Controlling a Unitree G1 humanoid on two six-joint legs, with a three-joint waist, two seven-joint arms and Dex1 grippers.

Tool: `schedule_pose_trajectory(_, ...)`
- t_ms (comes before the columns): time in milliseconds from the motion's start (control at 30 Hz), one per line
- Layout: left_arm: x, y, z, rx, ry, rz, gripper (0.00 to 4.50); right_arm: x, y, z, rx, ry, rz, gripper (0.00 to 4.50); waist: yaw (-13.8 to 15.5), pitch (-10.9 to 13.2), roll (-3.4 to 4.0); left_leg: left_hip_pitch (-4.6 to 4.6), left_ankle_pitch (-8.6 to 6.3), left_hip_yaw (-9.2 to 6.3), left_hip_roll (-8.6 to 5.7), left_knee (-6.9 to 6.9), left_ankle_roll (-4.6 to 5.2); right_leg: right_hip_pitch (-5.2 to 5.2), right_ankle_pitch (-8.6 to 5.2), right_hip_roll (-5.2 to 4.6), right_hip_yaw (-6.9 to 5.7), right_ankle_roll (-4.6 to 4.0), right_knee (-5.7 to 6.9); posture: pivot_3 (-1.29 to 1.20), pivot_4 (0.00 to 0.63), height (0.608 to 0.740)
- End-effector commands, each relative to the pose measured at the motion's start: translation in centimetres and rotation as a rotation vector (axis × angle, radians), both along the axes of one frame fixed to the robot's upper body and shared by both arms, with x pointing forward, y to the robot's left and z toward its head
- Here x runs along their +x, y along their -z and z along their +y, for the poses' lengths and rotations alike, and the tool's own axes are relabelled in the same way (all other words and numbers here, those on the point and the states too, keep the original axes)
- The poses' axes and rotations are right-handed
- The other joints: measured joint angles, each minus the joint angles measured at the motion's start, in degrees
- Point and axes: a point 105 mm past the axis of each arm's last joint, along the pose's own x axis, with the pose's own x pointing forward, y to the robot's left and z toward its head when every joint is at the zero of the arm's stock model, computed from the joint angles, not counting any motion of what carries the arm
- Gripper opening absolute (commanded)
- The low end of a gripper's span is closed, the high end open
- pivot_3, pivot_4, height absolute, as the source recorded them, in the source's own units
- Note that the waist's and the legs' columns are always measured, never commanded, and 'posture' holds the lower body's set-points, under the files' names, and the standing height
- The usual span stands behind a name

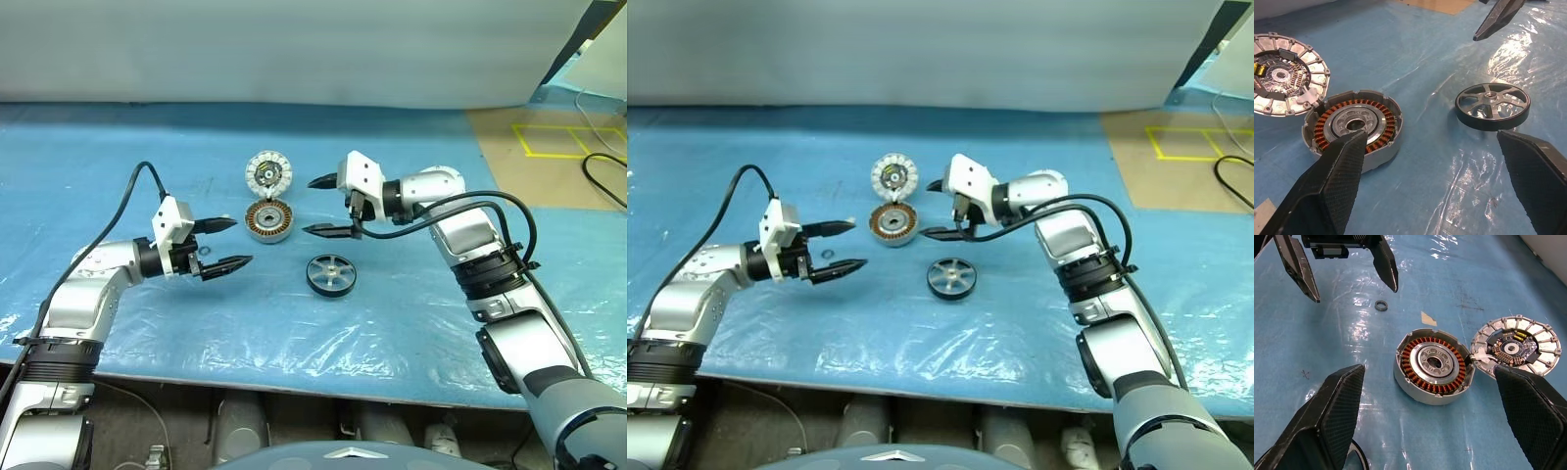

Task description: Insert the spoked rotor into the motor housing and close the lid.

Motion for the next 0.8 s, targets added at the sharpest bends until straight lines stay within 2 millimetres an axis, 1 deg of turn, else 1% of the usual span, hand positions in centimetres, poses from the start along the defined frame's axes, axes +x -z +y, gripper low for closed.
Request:
schedule_pose_trajectory(33,0.0,-0.8,0.8,0.006,-0.023,-0.045,4.50,0.0,-1.3,0.9,-0.017,-0.056,-0.044,4.44,0.0,0.0,0.00,0.00,0.00,0.00,0.00,0.00,0.00,0.00,0.00,0.00,0.00,0.00,0.00,0.00,0.150,0.740)
schedule_pose_trajectory(100,0.1,-0.8,1.1,0.008,-0.035,-0.048,4.50,0.4,-1.4,1.7,-0.034,-0.071,-0.042,4.44,-0.2,0.0,0.00,-0.01,0.00,0.00,0.00,0.00,0.00,-0.02,0.00,0.00,0.00,0.00,0.02,0.00,0.150,0.740)
schedule_pose_trajectory(233,0.0,-0.7,1.7,0.008,-0.061,-0.051,4.50,1.3,-1.7,4.3,-0.072,-0.101,0.006,4.44,-0.8,0.0,0.00,0.01,0.00,0.01,0.03,0.01,0.00,-0.08,-0.01,0.01,-0.01,-0.05,0.10,0.00,0.150,0.740)
schedule_pose_trajectory(300,-0.1,-0.6,1.9,0.010,-0.072,-0.053,4.50,2.0,-1.4,5.3,-0.109,-0.094,0.033,4.44,-1.2,0.0,0.00,-0.01,0.00,0.01,0.03,0.01,0.00,-0.09,-0.02,0.00,-0.03,-0.07,0.12,0.00,0.150,0.740)
schedule_pose_trajectory(400,-0.1,-0.7,2.2,0.005,-0.099,-0.062,4.50,2.4,-0.5,6.6,-0.164,-0.107,0.095,4.44,-1.3,0.0,-0.01,-0.08,0.00,0.00,0.05,0.02,0.00,-0.10,-0.04,-0.01,-0.09,-0.11,0.11,0.00,0.150,0.740)
schedule_pose_trajectory(533,-0.2,-0.9,2.3,-0.006,-0.131,-0.074,4.50,2.9,1.1,7.6,-0.247,-0.091,0.128,4.44,-1.3,0.0,-0.01,-0.18,0.00,-0.02,0.08,0.01,0.02,-0.12,-0.07,-0.02,-0.18,-0.17,0.12,0.00,0.150,0.740)
schedule_pose_trajectory(633,-0.7,-0.7,2.1,-0.019,-0.142,-0.070,4.50,3.1,1.9,8.2,-0.285,-0.078,0.133,4.44,-1.4,0.0,-0.01,-0.28,0.00,-0.03,0.08,0.01,0.03,-0.22,-0.07,-0.03,-0.20,-0.18,0.14,0.00,0.150,0.740)
schedule_pose_trajectory(800,-1.3,-0.4,2.1,-0.028,-0.175,-0.063,4.50,3.1,2.8,9.4,-0.335,-0.084,0.072,4.44,-1.5,0.0,-0.01,-0.34,-0.01,-0.03,0.13,0.03,0.03,-0.38,-0.15,-0.03,-0.23,-0.31,0.36,0.00,0.150,0.740)
